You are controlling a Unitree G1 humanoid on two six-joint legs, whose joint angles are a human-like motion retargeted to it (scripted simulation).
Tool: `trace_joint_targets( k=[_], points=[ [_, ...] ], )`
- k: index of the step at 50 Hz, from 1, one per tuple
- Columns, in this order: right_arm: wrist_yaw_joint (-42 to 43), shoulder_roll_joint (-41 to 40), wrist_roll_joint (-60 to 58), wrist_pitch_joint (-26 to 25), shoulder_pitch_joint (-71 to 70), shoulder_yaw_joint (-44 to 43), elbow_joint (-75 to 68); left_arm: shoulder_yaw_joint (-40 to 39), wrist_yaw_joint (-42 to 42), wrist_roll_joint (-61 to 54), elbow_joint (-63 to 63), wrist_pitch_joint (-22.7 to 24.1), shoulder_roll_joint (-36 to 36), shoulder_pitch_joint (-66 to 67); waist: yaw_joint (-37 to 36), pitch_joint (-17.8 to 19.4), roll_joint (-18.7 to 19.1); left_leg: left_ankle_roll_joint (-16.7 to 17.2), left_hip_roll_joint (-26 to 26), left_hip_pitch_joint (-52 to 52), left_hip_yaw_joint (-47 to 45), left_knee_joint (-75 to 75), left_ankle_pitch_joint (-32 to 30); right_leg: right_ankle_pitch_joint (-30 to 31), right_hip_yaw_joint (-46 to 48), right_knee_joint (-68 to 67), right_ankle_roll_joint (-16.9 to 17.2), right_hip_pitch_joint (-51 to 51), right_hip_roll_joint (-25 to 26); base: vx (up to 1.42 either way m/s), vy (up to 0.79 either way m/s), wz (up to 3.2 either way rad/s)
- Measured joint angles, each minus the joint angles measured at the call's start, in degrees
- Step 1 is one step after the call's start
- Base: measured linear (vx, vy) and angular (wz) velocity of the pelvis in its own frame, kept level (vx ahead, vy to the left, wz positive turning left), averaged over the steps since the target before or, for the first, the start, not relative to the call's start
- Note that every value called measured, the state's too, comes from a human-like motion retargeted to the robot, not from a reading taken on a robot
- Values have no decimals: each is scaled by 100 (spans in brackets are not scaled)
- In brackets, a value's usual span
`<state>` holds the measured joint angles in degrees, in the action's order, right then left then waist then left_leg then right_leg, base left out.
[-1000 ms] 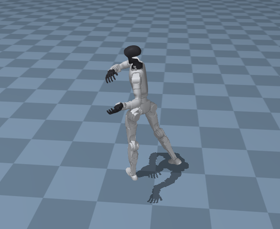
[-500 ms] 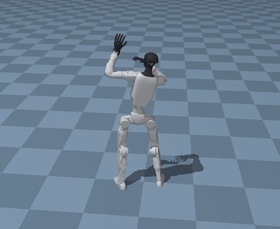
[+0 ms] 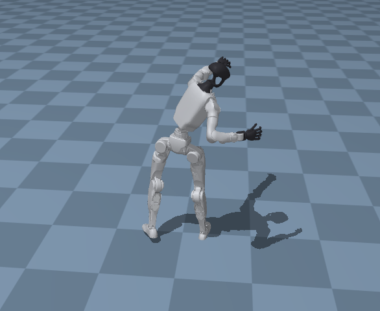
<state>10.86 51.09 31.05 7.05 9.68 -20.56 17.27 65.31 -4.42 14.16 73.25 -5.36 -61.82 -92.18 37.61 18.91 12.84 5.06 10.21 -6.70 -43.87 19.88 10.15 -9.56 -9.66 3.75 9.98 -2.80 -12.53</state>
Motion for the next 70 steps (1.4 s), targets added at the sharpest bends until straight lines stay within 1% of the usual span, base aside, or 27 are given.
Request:
trace_joint_targets(
  k=[2,3,5,8,10,11,14,18,21,25,27,30,33,37,40,45,47,48,50,52,53,58,60,66,67,68,70],
  points=[
    [4,-176,80,-12,114,9,2,-261,48,-298,-96,76,263,277,-71,-25,-38,-66,63,10,-51,181,-46,0,-96,37,-27,16,8,2,-11,-51],
    [66,-259,89,3,109,81,-16,-383,-75,-439,-203,124,405,404,-126,-41,-60,-108,94,10,-65,267,-66,3,-145,44,-37,26,16,2,-11,-45],
    [250,-391,-20,42,-6,305,-88,-618,-530,-817,-624,311,607,705,-235,-55,-101,-199,160,0,-66,427,-93,8,-230,46,-74,64,41,3,-11,-36],
    [799,-570,-443,-12,-395,878,-267,-1070,-1333,-931,-1291,297,1153,1007,-473,-170,-209,-358,227,-34,-15,579,-118,25,-298,14,-69,143,83,4,-10,-16],
    [947,-631,-799,-121,-751,1268,-418,-1382,-1680,-1083,-1876,339,1432,1249,-609,-252,-281,-440,275,-47,46,665,-108,29,-300,-11,-81,210,116,3,-8,5],
    [864,-656,-933,-203,-962,1460,-512,-1550,-1719,-1204,-2196,365,1546,1382,-667,-298,-319,-472,303,-43,87,709,-94,24,-283,-28,-91,242,133,2,-8,16],
    [271,-753,-1152,-510,-1636,2018,-831,-2070,-1480,-1775,-3163,440,1836,1813,-833,-434,-431,-543,391,3,239,845,-32,-6,-200,-99,-123,318,192,1,-6,29],
    [-657,-945,-1180,-896,-2507,2750,-1213,-2700,-532,-3058,-4336,510,2116,2458,-1074,-581,-588,-570,484,127,520,973,98,-80,-21,-256,-121,354,274,-3,-4,46],
    [-835,-1127,-1183,-957,-3044,3349,-1431,-3040,-117,-3876,-5013,632,2211,2959,-1309,-665,-722,-561,499,219,745,959,232,-144,156,-405,-61,337,316,-6,-1,58],
    [-716,-1401,-1292,-971,-3595,4054,-1654,-3496,-175,-4740,-5585,853,2340,3688,-1679,-770,-910,-529,474,278,889,748,412,-220,465,-583,9,284,332,-8,3,74],
    [-797,-1538,-1328,-1017,-3794,4294,-1707,-3726,-248,-5305,-5708,924,2484,4084,-1885,-817,-994,-491,451,273,876,545,476,-248,655,-640,9,256,324,-9,6,87],
    [-1167,-1748,-1262,-1092,-4044,4556,-1743,-3957,-256,-6131,-5736,990,2733,4630,-2226,-872,-1125,-403,392,260,895,159,529,-276,970,-684,-18,228,300,-9,9,96],
    [-1516,-1988,-1142,-1139,-4297,4864,-1804,-3974,-186,-6955,-5633,1063,3002,5086,-2623,-886,-1303,-288,292,285,1107,-237,526,-281,1310,-690,-49,233,253,-9,12,101],
    [-1515,-2311,-1656,-729,-4716,5423,-1985,-3825,232,-7879,-5299,1276,3401,5626,-3248,-813,-1614,-52,154,381,1598,-609,481,-296,1770,-743,-117,292,168,-7,15,106],
    [-1615,-2491,-1833,-700,-4970,5773,-1987,-3912,412,-8637,-5130,1320,3692,6083,-3793,-756,-1833,21,37,467,1928,-801,434,-276,2080,-783,-209,341,78,-4,18,100],
    [-1665,-2700,-2072,-653,-5278,6108,-1976,-4295,425,-9324,-4931,1462,4249,6799,-4842,-644,-2063,68,-88,603,2497,-968,436,-250,2670,-951,-406,458,-40,1,20,104],
    [-1658,-2756,-2246,-595,-5346,6187,-1982,-4578,396,-9507,-4859,1618,4546,7052,-5283,-610,-2113,95,-118,633,2762,-1018,452,-212,2958,-1060,-471,540,-75,7,20,119],
    [-1668,-2783,-2321,-614,-5389,6216,-2001,-4715,320,-9580,-4832,1605,4699,7171,-5499,-582,-2126,99,-131,650,2907,-1032,462,-186,3104,-1126,-503,589,-92,9,20,131],
    [-1749,-2843,-2477,-583,-5445,6265,-2031,-5028,434,-9829,-4867,1713,4975,7420,-5911,-551,-2159,128,-155,671,3222,-1080,463,-105,3367,-1280,-554,694,-123,11,19,145],
    [-1696,-2930,-2565,-624,-5487,6341,-2058,-5309,181,-9907,-4842,1733,5142,7658,-6251,-558,-2187,146,-173,695,3590,-1119,448,-7,3529,-1509,-620,785,-151,14,18,164],
    [-1791,-2965,-2592,-582,-5526,6379,-2075,-5460,392,-10101,-4924,1839,5228,7769,-6409,-558,-2199,169,-179,708,3787,-1138,434,53,3571,-1639,-647,825,-158,15,17,176],
    [-1888,-3159,-2646,-485,-5828,6689,-2084,-6141,541,-10520,-5037,2297,5344,8144,-6939,-626,-2238,252,-236,771,4857,-1214,361,380,3333,-2438,-773,911,-158,17,15,194],
    [-1946,-3248,-2681,-475,-5990,6802,-2068,-6393,529,-10446,-5051,2395,5312,8219,-7059,-662,-2255,281,-280,787,5288,-1266,328,538,3107,-2746,-789,908,-131,18,12,202],
    [-2052,-3667,-2772,-467,-6423,6906,-2071,-7148,463,-10366,-5142,2691,5101,8235,-7271,-769,-2353,387,-435,779,6420,-1599,177,1064,2301,-3391,-719,835,63,16,8,185],
    [-2094,-3746,-2759,-533,-6468,6904,-2058,-7271,439,-10319,-5200,2691,5068,8248,-7304,-794,-2358,423,-451,773,6584,-1654,146,1156,2165,-3462,-707,825,116,15,4,153],
    [-2184,-3821,-2717,-751,-6458,6887,-2012,-7430,361,-10307,-5337,2575,5113,8293,-7339,-837,-2332,488,-455,759,6755,-1689,112,1257,2035,-3515,-717,835,193,15,3,141],
    [-2251,-3961,-2704,-877,-6560,6922,-1950,-7687,246,-10253,-5525,2610,5046,8331,-7417,-879,-2329,539,-475,742,7005,-1775,66,1428,1785,-3606,-692,823,306,14,2,119]
  ],
)
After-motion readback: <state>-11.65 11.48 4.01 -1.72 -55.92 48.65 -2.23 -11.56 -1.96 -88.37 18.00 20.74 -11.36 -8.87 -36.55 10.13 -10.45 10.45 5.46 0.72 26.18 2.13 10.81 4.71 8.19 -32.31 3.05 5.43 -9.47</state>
